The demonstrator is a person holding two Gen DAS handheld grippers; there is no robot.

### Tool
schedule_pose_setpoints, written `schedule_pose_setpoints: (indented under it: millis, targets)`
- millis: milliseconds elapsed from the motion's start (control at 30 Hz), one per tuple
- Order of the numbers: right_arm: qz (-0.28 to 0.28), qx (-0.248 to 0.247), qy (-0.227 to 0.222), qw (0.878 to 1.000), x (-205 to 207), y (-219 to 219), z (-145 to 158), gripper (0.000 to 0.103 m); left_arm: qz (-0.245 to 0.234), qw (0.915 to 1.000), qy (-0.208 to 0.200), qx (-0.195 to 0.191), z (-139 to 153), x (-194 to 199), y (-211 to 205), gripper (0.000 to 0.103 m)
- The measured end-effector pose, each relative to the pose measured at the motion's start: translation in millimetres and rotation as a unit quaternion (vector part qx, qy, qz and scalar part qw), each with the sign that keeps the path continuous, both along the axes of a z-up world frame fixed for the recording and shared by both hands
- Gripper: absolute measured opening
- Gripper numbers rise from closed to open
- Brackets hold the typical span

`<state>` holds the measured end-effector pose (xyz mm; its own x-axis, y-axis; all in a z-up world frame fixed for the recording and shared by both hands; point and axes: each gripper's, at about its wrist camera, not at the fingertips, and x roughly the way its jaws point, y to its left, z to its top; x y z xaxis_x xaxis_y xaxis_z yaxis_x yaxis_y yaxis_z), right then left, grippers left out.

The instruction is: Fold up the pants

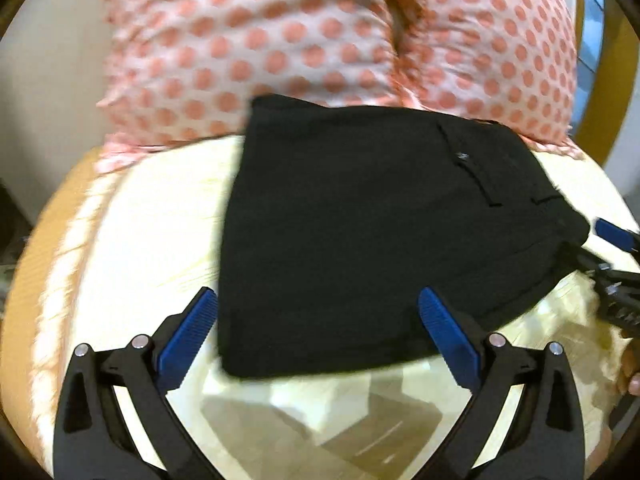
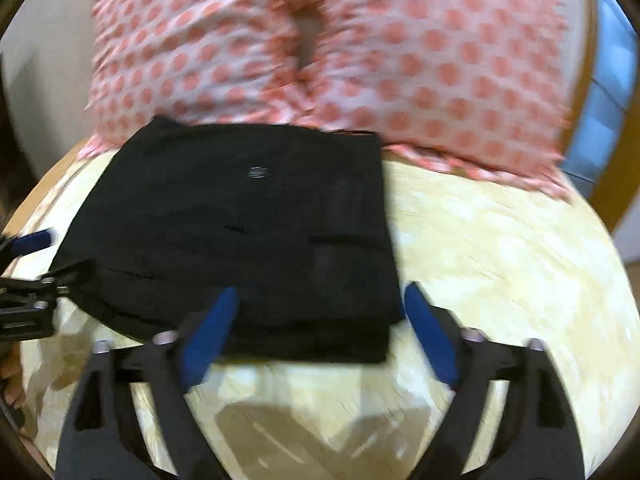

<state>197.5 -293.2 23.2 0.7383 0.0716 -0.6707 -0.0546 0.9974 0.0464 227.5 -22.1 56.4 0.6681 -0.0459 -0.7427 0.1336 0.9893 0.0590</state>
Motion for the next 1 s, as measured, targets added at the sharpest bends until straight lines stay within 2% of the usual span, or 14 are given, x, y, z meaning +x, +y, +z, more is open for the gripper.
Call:
schedule_pose_setpoints:
  millis: [100,233,400,767,833,1000]
  targets:
    - [0.014,0.015,-0.003,1.000,-23.9,6.1,-7.3,0.090,0.011,0.9999,-0.005,0.010,0.6,-28.6,14.2,0.101]
    - [0.049,0.003,0.002,0.999,-51.7,29.1,-21.0,0.090,0.019,0.9996,0.000,0.021,-9.2,-61.0,22.9,0.101]
    - [0.064,0.005,0.018,0.998,-69.0,45.0,-30.2,0.090,0.020,0.9997,0.016,0.004,-19.3,-88.0,26.6,0.101]
    - [0.044,0.009,0.042,0.998,-77.9,47.5,-38.5,0.090,0.033,0.9989,0.030,-0.013,-34.4,-101.9,28.9,0.101]
    - [0.036,0.000,0.045,0.998,-78.5,48.5,-40.0,0.098,0.035,0.9988,0.028,-0.018,-35.2,-103.1,31.1,0.101]
    - [-0.003,-0.002,0.051,0.999,-79.7,48.4,-41.6,0.102,0.040,0.9990,0.012,-0.018,-36.6,-108.9,30.7,0.101]
